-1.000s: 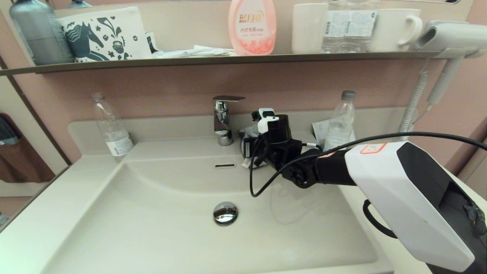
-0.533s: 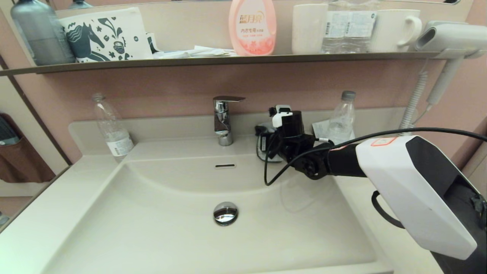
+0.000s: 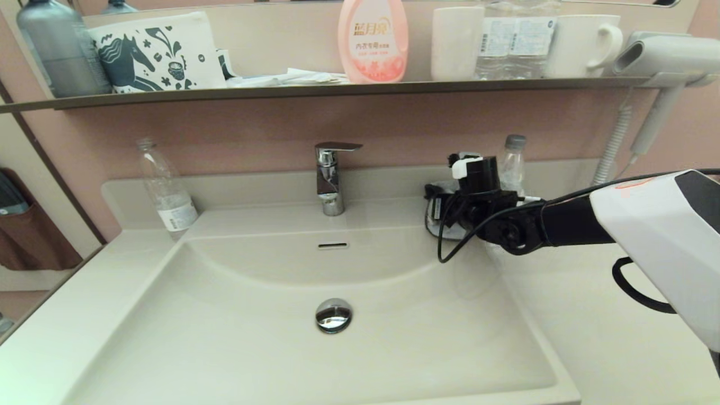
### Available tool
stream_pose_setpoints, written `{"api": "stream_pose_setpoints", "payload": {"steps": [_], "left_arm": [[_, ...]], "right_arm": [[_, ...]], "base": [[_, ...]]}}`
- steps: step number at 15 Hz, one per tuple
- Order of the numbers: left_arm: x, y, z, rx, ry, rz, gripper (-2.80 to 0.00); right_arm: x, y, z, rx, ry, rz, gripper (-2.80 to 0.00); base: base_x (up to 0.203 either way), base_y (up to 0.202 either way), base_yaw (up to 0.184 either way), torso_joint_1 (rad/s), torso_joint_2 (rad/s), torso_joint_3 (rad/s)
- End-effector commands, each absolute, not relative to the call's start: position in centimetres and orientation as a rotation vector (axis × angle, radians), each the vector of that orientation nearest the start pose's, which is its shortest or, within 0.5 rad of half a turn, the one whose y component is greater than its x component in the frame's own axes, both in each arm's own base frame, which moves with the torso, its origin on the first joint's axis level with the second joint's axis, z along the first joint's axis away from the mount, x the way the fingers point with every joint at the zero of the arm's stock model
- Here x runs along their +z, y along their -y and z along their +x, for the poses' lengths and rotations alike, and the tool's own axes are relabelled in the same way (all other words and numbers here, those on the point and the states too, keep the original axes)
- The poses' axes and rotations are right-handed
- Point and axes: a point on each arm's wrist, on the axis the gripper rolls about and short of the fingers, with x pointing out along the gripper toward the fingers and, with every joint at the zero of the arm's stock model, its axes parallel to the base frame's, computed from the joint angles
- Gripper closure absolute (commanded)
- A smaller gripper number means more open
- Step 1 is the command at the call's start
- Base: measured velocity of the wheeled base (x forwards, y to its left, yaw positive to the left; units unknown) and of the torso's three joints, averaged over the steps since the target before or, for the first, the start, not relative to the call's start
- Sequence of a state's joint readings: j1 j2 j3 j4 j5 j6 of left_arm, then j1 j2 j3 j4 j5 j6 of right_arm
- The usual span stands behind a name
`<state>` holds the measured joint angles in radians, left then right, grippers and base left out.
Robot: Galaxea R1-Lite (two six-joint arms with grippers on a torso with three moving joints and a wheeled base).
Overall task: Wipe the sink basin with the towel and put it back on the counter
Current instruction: Wipe the sink
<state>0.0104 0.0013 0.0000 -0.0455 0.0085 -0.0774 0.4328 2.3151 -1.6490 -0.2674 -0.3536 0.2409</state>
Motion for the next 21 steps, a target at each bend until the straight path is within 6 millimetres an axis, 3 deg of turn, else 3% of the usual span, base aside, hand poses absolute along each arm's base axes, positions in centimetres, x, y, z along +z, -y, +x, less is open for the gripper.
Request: {"api": "stream_pose_setpoints", "payload": {"steps": [1,6,10,12,15,18,21], "left_arm": [[8.0,0.0,-2.3,0.018,0.045,-0.078,0.0],[8.0,0.0,-2.3,0.018,0.045,-0.078,0.0],[8.0,0.0,-2.3,0.018,0.045,-0.078,0.0],[8.0,0.0,-2.3,0.018,0.045,-0.078,0.0],[8.0,0.0,-2.3,0.018,0.044,-0.078,0.0],[8.0,0.0,-2.3,0.018,0.045,-0.078,0.0],[8.0,0.0,-2.3,0.018,0.045,-0.078,0.0]], "right_arm": [[13.9,-19.2,43.5,0.033,-0.368,0.09,0.0],[14.6,-22.1,43.1,0.093,-0.337,0.095,0.0],[15.9,-27.1,43.1,0.187,-0.285,0.106,0.0],[14.4,-30.9,41.5,0.264,-0.325,0.065,0.0],[12.7,-33.9,39.7,0.355,-0.359,0.022,0.0],[12.9,-34.0,39.7,0.367,-0.339,-0.001,0.0],[13.9,-31.4,41.4,0.305,-0.32,0.018,0.0]], "base": [[0.0,0.0,0.0,0.0,0.0,0.0],[0.0,0.0,0.0,0.0,0.0,0.0],[0.0,0.0,0.0,0.0,0.0,0.0],[0.0,0.0,0.0,0.0,0.0,0.0],[0.0,0.0,0.0,0.0,0.0,0.0],[0.0,0.0,0.0,0.0,0.0,0.0],[0.0,0.0,0.0,0.0,0.0,0.0]]}}
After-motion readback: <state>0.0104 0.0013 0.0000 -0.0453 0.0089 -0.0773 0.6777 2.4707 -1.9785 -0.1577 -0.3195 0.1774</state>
